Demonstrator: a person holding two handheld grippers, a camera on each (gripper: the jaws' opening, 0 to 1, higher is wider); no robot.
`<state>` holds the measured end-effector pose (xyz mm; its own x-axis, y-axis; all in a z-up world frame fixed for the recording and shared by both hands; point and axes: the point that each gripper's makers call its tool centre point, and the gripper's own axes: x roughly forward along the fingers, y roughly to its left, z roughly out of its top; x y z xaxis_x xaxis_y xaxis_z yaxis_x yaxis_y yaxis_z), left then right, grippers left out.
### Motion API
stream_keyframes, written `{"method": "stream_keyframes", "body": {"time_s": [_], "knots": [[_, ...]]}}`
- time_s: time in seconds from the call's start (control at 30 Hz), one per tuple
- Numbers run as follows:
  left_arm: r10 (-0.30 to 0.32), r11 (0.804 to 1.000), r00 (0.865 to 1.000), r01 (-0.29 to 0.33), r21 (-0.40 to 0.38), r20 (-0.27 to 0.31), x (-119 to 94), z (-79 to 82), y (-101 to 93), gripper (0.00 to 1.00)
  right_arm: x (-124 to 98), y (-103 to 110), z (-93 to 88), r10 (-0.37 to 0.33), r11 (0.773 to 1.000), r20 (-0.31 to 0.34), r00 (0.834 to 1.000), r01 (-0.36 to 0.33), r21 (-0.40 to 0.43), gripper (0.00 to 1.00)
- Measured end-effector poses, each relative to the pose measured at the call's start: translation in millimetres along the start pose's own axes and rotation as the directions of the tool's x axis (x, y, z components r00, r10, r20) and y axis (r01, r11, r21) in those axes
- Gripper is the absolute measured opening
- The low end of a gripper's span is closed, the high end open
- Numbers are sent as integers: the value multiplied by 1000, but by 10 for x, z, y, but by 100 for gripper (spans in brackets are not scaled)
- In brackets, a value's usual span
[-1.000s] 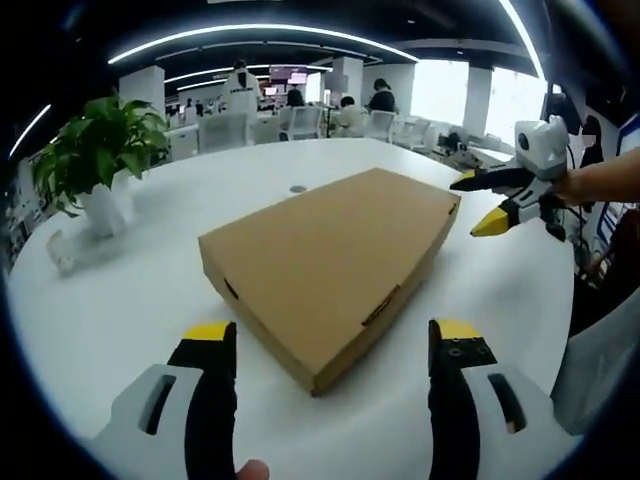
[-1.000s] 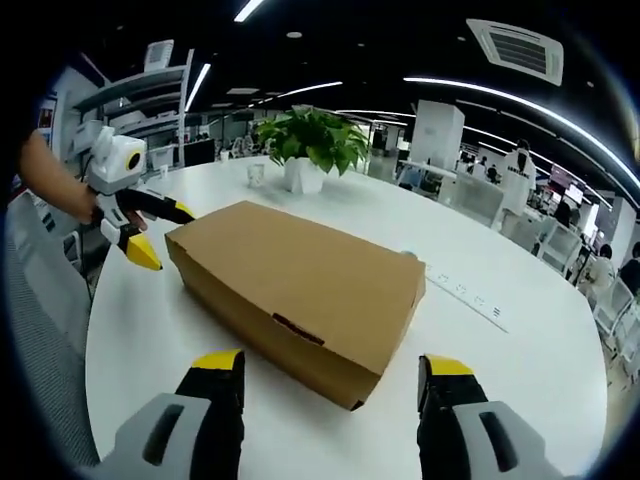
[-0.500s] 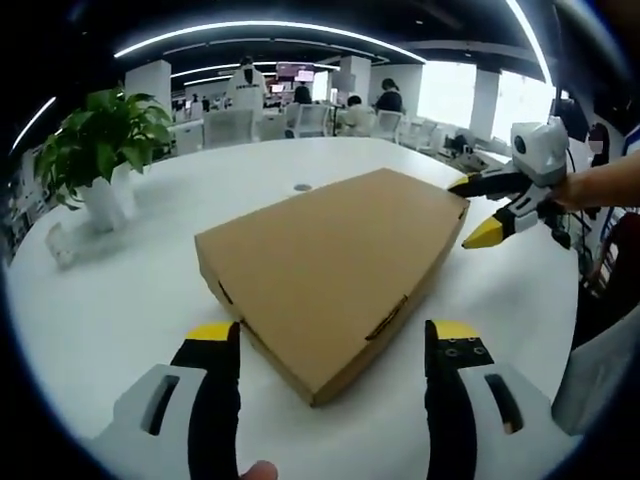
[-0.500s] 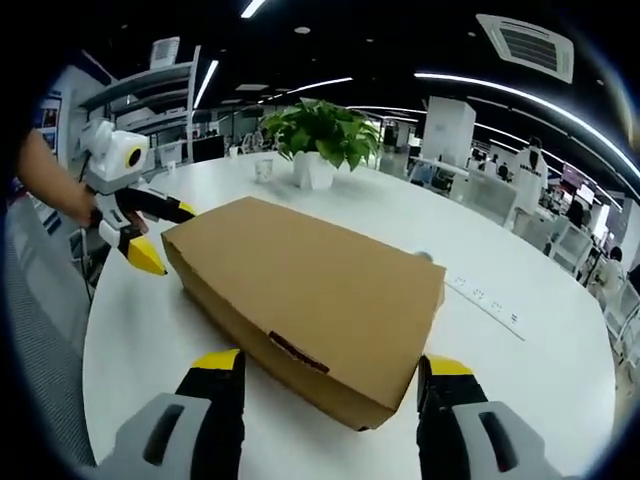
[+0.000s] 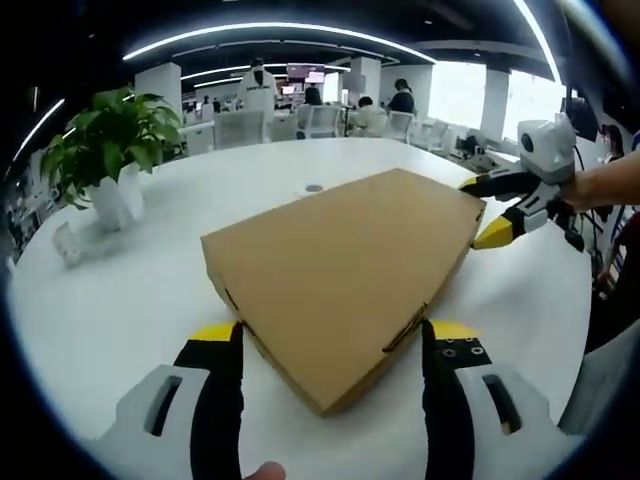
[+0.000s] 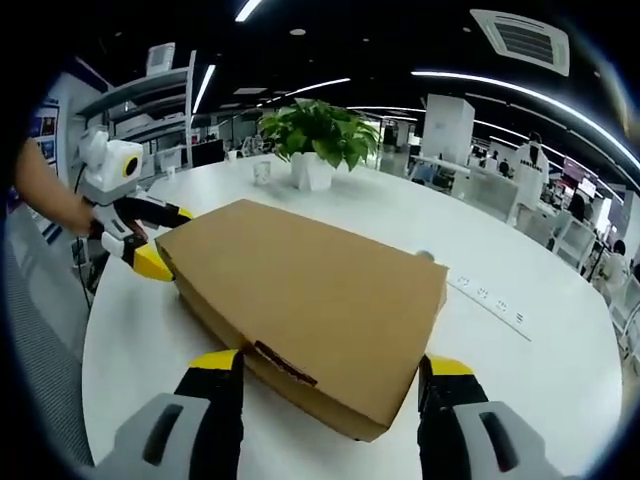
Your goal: Operate the shoe box by opening the lid, removing the specified soft item, and placing it in the target area until the item is outside and the box remains undamaged.
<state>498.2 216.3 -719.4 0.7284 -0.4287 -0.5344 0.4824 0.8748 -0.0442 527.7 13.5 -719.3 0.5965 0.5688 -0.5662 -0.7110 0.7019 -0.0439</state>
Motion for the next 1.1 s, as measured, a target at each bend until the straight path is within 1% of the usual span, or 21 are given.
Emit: {"method": "stream_keyframes", "body": {"time_s": [0.7,1.1], "knots": [[-6,1000,1000,6,3,-16,20,-9,23,70,9,51,-9,-23,999,-24,999,24,32,68],[-33,999,999,34,21,-28,-13,-17,53,69,-25,136,-18,-47,997,-43,998,49,64,67]]}}
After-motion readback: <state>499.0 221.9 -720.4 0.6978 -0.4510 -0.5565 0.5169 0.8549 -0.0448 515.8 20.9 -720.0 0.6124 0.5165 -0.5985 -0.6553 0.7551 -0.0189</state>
